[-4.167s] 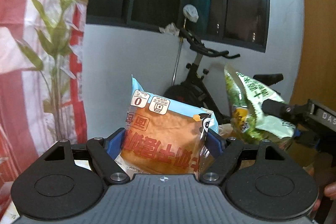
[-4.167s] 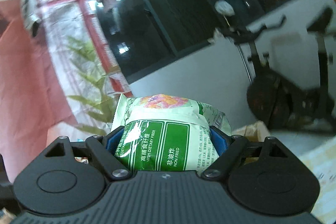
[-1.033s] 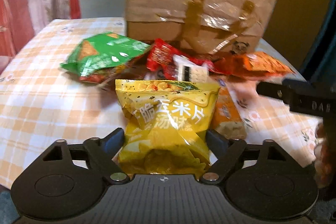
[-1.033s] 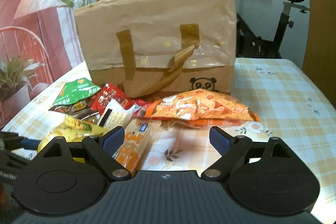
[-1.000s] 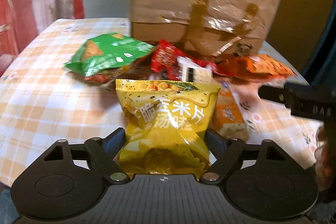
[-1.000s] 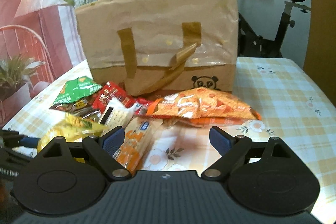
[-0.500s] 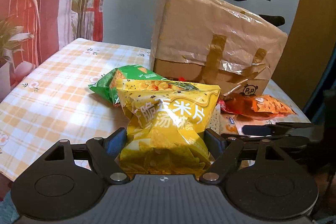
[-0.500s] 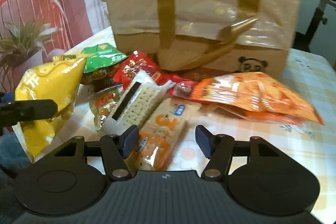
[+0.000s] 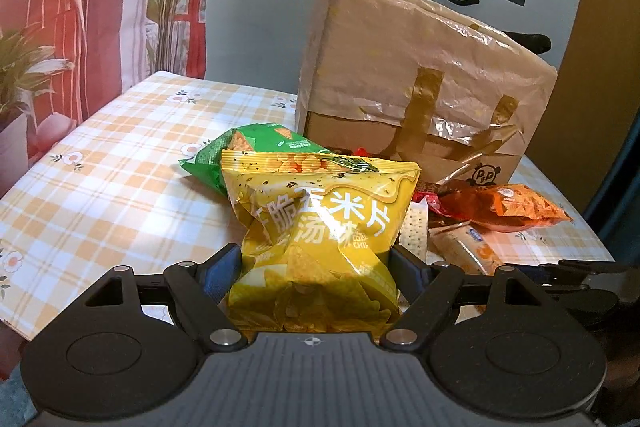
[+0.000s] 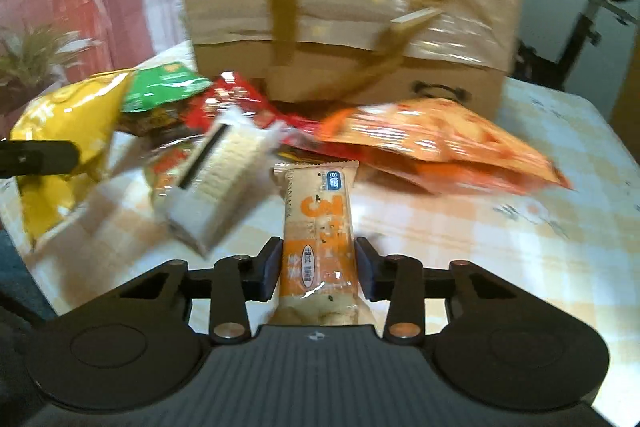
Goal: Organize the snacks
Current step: 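Carry both snacks over the paper bag and drop them inside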
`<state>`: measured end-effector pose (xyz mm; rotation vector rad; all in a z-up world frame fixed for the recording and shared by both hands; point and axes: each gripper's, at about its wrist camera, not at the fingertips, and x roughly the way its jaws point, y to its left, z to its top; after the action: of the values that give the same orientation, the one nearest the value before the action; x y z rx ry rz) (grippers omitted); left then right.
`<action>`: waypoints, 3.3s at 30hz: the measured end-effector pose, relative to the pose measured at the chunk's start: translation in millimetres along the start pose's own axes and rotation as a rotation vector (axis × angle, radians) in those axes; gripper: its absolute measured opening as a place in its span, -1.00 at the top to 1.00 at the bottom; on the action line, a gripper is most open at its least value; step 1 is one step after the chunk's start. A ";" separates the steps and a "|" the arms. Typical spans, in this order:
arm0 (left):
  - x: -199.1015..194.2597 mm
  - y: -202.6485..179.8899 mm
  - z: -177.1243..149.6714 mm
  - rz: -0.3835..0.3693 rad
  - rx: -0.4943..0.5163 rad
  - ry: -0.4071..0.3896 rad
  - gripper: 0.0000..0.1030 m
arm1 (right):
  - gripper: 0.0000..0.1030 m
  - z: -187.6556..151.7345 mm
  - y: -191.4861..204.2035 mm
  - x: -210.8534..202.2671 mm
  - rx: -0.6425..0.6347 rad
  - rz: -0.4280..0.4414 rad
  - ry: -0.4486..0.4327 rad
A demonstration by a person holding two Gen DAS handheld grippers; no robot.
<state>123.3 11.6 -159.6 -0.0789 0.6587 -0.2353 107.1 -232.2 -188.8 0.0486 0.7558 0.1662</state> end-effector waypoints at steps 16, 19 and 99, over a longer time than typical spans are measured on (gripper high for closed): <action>1.4 0.4 -0.5 0.005 0.017 0.009 -0.60 | 0.15 0.4 9.5 29.3 -0.045 -0.009 -0.071; 2.1 1.2 -0.2 0.008 0.015 0.012 -0.60 | 0.17 0.2 9.2 29.9 -0.046 -0.011 -0.080; 67.7 -49.4 222.9 -0.106 0.130 -0.231 -0.79 | -0.18 203.9 -81.0 -28.2 0.120 -0.022 -0.483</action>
<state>302.7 -53.1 -17.0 -0.0157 0.4085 -0.3649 237.5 -313.5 -29.7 0.1872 0.2831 0.0826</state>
